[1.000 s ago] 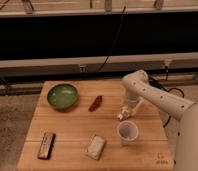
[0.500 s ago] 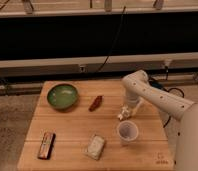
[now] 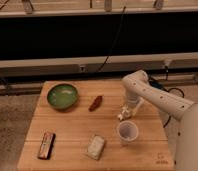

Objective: Place the bottle in the ceramic bowl

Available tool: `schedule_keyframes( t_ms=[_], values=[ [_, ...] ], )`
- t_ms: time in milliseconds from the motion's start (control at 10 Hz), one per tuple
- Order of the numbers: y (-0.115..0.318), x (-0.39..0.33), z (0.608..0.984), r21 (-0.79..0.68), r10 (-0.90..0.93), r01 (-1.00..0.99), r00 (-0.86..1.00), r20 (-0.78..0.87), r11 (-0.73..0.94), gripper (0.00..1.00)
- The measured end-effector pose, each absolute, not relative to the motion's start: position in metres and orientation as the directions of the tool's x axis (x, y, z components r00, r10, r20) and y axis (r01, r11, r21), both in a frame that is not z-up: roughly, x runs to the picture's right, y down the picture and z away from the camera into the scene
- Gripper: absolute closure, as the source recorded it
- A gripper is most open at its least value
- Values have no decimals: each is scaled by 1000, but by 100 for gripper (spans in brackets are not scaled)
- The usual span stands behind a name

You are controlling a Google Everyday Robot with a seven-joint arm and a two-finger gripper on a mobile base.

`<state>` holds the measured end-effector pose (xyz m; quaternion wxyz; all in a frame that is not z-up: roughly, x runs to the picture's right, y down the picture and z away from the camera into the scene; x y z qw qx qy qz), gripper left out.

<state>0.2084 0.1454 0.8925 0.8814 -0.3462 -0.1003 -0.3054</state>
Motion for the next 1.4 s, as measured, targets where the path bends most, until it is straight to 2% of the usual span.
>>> schedule_keyframes(
  t_ms=[1400],
  values=[
    [143, 201, 887, -531, -525, 652, 755, 393, 541, 99]
  ],
)
